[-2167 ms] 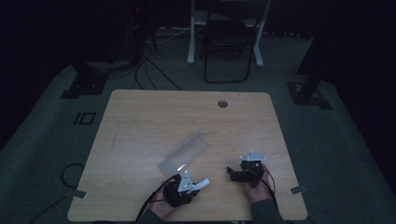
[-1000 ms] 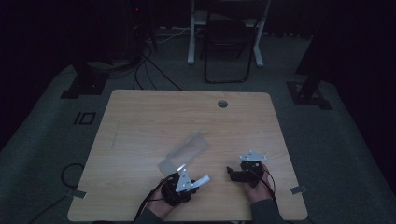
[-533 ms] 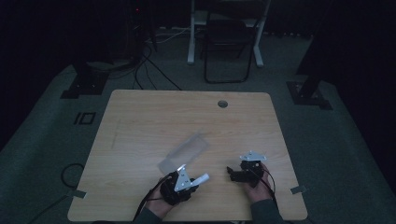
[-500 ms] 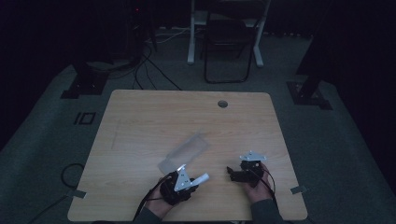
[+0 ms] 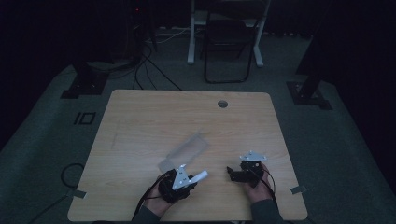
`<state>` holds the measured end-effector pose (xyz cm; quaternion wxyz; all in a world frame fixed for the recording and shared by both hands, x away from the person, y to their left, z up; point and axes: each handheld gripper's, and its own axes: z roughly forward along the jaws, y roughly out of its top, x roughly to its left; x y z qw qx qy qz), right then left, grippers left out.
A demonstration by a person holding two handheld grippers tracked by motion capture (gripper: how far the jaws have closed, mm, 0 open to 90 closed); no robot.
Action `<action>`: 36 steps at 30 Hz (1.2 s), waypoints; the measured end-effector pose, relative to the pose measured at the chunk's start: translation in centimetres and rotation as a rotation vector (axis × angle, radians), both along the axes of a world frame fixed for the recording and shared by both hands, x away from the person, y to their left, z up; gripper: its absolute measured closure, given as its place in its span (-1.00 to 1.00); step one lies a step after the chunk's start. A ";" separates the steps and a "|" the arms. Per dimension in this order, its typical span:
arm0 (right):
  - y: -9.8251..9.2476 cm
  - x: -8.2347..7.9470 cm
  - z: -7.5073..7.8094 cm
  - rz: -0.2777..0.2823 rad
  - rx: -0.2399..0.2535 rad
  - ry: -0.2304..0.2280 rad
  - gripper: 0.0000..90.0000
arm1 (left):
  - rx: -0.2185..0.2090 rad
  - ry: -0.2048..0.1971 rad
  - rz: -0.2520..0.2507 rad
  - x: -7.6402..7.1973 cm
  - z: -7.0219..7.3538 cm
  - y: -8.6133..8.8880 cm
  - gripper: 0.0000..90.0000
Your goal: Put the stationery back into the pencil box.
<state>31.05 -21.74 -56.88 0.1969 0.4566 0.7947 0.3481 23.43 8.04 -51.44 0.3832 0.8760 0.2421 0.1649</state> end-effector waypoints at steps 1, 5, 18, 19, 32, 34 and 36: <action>0.0 0.0 0.0 0.000 0.000 0.000 -0.72 | -0.001 0.000 0.000 0.0 0.1 0.0 0.57; 0.0 0.0 0.0 0.000 0.000 0.000 -0.72 | -0.001 -0.006 0.002 0.1 0.2 0.1 0.57; 0.0 0.0 0.0 0.000 0.000 0.000 -0.71 | -0.001 -0.023 0.006 0.5 1.0 0.2 0.57; 0.0 0.0 0.0 0.000 0.000 0.000 -0.72 | 0.000 -0.026 0.009 0.6 1.0 0.2 0.57; 0.0 0.0 0.0 0.000 0.000 0.000 -0.72 | 0.008 -0.050 0.024 1.9 1.9 0.5 0.57; 0.0 0.0 0.0 0.000 0.000 0.000 -0.72 | 0.004 -0.052 0.026 2.0 1.9 0.4 0.57; 0.0 0.0 0.0 0.000 0.000 0.000 -0.72 | 0.008 -0.056 0.025 2.2 2.0 0.4 0.57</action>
